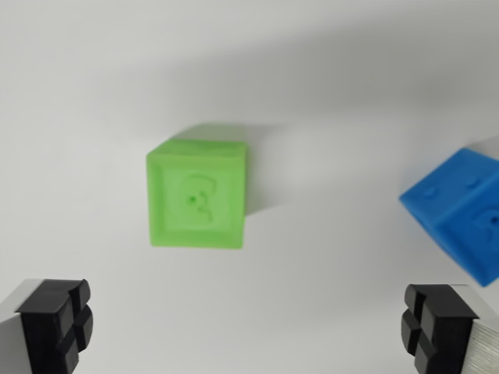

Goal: Stack cube

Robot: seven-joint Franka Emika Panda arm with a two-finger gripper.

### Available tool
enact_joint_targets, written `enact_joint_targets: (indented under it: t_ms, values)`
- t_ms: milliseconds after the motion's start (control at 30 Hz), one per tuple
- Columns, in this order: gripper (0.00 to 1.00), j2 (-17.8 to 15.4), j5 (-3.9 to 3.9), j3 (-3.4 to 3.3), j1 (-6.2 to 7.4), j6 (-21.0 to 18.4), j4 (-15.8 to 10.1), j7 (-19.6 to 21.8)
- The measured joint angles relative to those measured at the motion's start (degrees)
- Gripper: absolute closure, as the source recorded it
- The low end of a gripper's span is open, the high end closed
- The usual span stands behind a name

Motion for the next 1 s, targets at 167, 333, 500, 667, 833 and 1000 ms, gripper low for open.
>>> enact_joint_targets:
  t_ms: [167,333,500,667,833,1000]
  values:
    - [0.0,2.03,-0.01,-0.02,1.08,1.31,0.3,2.13]
    - [0.0,3.92,-0.01,-0.06,2.03,2.3,0.77,3.95]
    - [0.0,5.98,-0.01,-0.12,3.05,3.4,1.44,5.98]
    - [0.0,8.32,-0.01,-0.16,3.58,5.27,1.79,6.69]
    - [0.0,10.98,-0.01,-0.37,3.58,7.44,2.16,6.7]
    - [0.0,13.41,-0.01,-0.41,3.64,9.39,2.62,6.7]
